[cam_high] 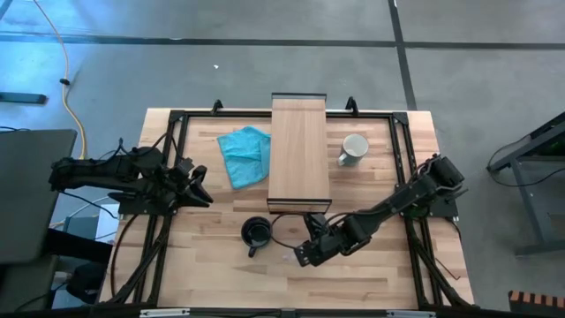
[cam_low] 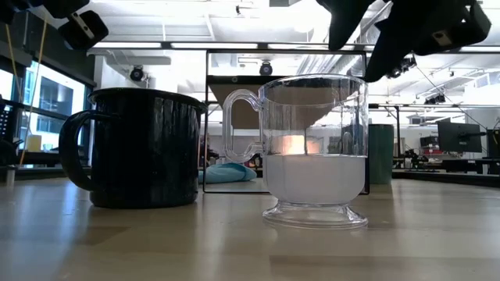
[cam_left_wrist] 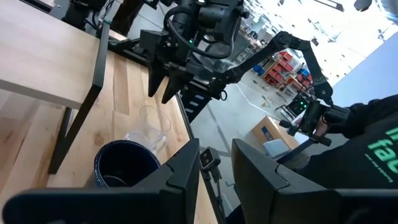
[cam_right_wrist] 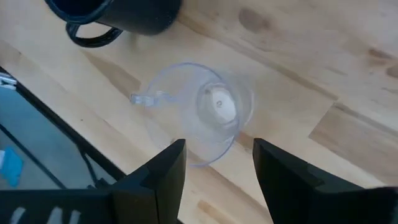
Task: Stack small to large cups/mugs on shelf
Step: Put the transparent mug on the shelf
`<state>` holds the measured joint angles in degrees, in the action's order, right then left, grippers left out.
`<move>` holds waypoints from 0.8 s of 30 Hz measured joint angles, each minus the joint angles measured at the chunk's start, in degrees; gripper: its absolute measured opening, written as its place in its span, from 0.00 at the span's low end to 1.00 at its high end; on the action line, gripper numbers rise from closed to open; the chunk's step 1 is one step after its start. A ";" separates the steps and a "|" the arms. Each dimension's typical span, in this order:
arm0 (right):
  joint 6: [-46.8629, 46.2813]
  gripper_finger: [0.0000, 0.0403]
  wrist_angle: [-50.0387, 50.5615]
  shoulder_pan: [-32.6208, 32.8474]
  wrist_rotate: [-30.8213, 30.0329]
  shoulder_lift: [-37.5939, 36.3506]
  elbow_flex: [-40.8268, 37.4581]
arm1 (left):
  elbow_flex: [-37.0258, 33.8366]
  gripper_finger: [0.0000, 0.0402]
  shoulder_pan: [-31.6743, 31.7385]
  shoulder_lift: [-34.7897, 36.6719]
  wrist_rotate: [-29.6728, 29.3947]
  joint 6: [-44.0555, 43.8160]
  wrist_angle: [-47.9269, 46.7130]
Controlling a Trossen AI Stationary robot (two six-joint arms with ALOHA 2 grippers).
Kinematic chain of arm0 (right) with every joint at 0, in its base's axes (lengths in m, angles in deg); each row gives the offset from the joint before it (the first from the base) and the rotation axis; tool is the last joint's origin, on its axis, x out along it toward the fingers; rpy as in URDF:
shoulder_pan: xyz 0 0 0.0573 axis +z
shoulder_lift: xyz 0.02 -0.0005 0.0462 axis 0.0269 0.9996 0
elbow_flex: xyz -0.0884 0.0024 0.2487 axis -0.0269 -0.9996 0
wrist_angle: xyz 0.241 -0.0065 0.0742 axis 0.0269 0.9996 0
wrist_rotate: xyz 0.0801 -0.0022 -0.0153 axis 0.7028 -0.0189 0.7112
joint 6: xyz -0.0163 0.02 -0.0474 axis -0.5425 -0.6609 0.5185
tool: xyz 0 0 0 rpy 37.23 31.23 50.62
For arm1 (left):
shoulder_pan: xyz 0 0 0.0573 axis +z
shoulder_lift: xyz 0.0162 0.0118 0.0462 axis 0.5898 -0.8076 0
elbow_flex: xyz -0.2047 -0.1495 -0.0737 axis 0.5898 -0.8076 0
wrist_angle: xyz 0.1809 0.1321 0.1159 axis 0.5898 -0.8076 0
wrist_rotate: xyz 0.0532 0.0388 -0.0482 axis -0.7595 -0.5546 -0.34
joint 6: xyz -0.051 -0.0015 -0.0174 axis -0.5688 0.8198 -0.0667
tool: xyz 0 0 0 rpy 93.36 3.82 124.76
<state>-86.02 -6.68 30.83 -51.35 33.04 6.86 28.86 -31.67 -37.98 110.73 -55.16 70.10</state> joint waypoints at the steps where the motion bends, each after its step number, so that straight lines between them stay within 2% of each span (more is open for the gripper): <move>1: 0.42 0.44 0.36 -0.03 -0.10 0.00 -0.01 | 0.00 0.21 0.00 0.00 0.00 -0.02 0.00; 14: 8.48 0.44 0.64 -2.79 0.30 0.00 0.00 | 0.00 0.21 0.00 0.00 0.00 -1.57 0.04; 24: 8.83 0.44 0.76 -3.05 3.04 1.64 -0.02 | 0.00 0.21 0.00 -0.02 0.00 -1.59 -0.01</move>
<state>-77.19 -5.92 27.78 -48.31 34.68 6.84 28.86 -31.67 -38.00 110.73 -56.76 70.09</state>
